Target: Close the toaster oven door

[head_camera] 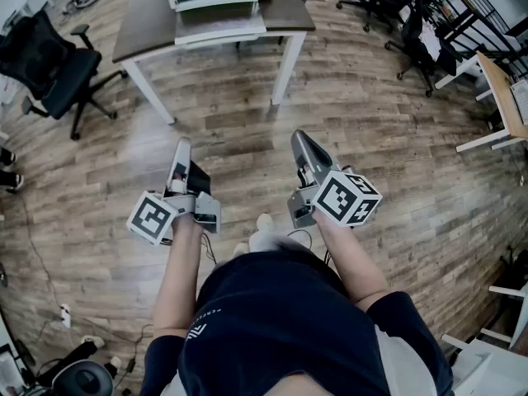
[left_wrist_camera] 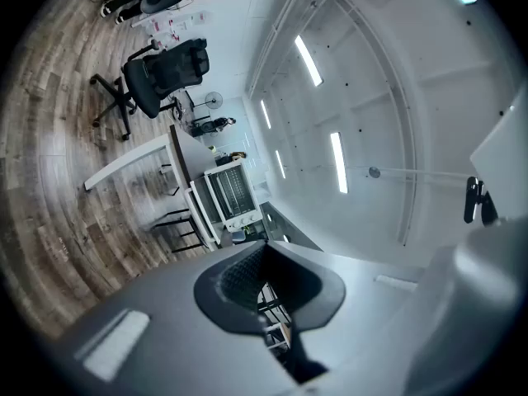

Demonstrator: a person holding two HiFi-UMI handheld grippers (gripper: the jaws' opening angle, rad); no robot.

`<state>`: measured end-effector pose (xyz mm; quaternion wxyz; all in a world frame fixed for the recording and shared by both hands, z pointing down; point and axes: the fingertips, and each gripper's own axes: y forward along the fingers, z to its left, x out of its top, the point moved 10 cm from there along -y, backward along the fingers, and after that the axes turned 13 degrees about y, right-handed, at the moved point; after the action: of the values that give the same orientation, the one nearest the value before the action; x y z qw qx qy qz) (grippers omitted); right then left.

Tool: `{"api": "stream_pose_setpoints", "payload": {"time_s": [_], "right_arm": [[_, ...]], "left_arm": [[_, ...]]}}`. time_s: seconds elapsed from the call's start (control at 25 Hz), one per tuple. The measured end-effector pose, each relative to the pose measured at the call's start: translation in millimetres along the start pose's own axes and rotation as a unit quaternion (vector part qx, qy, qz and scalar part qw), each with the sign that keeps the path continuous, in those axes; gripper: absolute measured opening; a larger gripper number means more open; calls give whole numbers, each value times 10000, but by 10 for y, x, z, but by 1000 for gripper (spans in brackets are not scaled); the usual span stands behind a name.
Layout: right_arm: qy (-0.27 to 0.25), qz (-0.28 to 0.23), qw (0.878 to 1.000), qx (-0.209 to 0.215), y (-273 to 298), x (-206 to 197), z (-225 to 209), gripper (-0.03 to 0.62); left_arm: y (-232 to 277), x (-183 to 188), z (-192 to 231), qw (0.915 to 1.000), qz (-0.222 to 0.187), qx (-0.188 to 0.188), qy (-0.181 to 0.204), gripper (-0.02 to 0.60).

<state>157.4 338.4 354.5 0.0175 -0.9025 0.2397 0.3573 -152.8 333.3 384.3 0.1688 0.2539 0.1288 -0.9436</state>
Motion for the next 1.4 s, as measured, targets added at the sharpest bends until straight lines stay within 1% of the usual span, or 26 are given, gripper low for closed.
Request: {"api": "stream_pose_setpoints", "payload": {"time_s": [0.08,0.16,0.2,0.24,0.28,0.32,0.36,0.44,0.52,0.56,0.6,0.64,0.76,0.92,0.96,1.12,1.28,1.4], "right_arm": [[18,14,10000,-9,19,-5,-14,3],[32,35,10000,-13,38,-8,-31,3],[38,47,10000,-13,48,-7,-41,3],[43,61,10000,-13,58,-5,-52,3],[46,75,10000,-12,69,-2,-62,3],[47,90,9999,-12,80,2,-71,3],[45,105,9999,-13,91,5,-78,3],[37,132,9999,-15,114,7,-89,3],[22,157,9999,-27,137,5,-101,3],[17,171,9998,-38,149,3,-108,3],[16,183,9998,-48,161,-1,-116,3],[22,193,9998,-58,174,-4,-125,3],[62,237,9997,-66,211,-10,-156,3],[133,373,9992,-93,269,-22,-199,5],[152,403,9990,-113,290,-27,-211,5],[215,496,9984,-158,381,-33,-256,5],[180,568,9980,-205,472,-20,-296,5],[181,641,9976,-182,567,7,-327,5]], "left_arm": [[34,-6,-18,9999,53,-117,88,2],[50,-32,-21,9995,143,-86,250,2],[50,-49,-15,9990,225,0,397,2],[48,-58,-12,9974,342,116,626,2],[50,-56,-17,9938,491,235,966,2],[59,-44,-35,9875,649,335,1393,2],[79,-28,-67,9786,792,396,1858,2],[139,2,-152,9552,964,420,2766,3],[175,15,-205,9284,1061,535,3520,3],[183,18,-219,9169,1110,622,3784,3],[190,20,-223,9090,1154,693,3944,3],[197,23,-218,9054,1192,736,4007,5],[220,25,-178,9060,1282,766,3961,5],[257,-16,-126,9020,1356,885,4001,3],[272,-30,-109,9023,1378,905,3984,3],[326,-75,-77,9103,1404,829,3805,5],[361,-73,-59,9106,1372,767,3821,12],[397,-55,-12,9140,1292,828,3756,13]]}}
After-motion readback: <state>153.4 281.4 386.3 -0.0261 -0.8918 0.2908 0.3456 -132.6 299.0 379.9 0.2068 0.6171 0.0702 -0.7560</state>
